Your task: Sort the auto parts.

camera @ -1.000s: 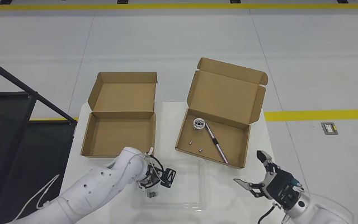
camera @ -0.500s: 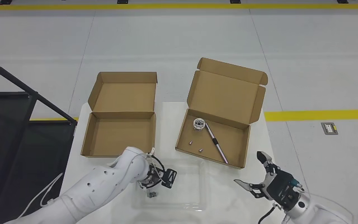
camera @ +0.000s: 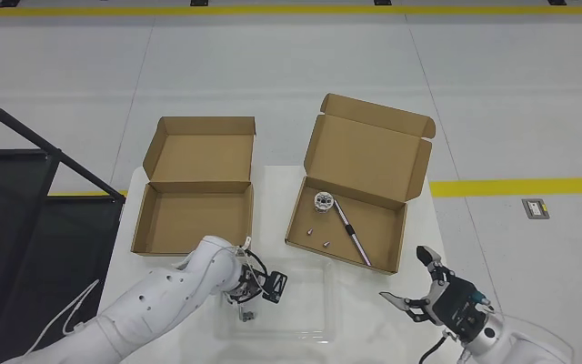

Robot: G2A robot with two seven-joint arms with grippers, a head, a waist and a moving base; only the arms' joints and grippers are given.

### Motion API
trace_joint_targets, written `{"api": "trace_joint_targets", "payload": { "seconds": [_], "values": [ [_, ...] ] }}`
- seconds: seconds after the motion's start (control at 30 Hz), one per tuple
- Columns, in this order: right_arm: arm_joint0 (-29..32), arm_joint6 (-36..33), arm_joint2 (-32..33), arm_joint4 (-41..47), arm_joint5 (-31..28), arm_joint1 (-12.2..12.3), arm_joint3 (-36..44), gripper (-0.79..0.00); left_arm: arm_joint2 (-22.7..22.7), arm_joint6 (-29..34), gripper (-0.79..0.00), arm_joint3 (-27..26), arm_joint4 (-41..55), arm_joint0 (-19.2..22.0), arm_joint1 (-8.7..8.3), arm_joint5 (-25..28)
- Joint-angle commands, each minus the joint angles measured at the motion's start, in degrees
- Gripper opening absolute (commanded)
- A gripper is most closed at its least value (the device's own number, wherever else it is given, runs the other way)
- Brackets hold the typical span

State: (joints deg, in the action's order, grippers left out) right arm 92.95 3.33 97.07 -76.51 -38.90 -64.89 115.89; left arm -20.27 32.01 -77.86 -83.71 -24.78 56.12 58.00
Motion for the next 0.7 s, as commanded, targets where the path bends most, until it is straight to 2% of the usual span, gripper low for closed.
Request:
{"api": "trace_joint_targets", "payload": {
  "seconds": [0.0,0.13,0.3,0.47,0.67],
  "values": [
    [-0.04,0.03,-0.09,-0.02,0.1,0.05,0.0,0.0,-0.81,-0.05,-0.785,-1.47,0.55,-0.17,-0.46,0.0],
    [-0.25,-0.13,-0.33,0.06,0.2,0.15,0.25,0.0,-3.08,-1.04,-0.785,-6.03,3.25,-0.58,-2.2,0.0],
    [-1.29,-0.68,-1.02,0.27,0.19,0.27,0.51,0.0,-9.09,-0.98,-0.785,-13.14,6.45,-1.85,-6.02,-0.14],
    [-3.07,-1.66,-2.68,0.21,0.26,0.35,0.71,0.0,-20.16,-1.89,-0.785,-19.77,8.19,-7.43,-10.79,-4.59],
    [-5.58,-3.71,-4.82,0.2,0.43,0.43,1.27,0.0,-36.6,-6.81,-0.785,-24.3,7.82,-18.4,-16.19,-12.68]
  ]
}}
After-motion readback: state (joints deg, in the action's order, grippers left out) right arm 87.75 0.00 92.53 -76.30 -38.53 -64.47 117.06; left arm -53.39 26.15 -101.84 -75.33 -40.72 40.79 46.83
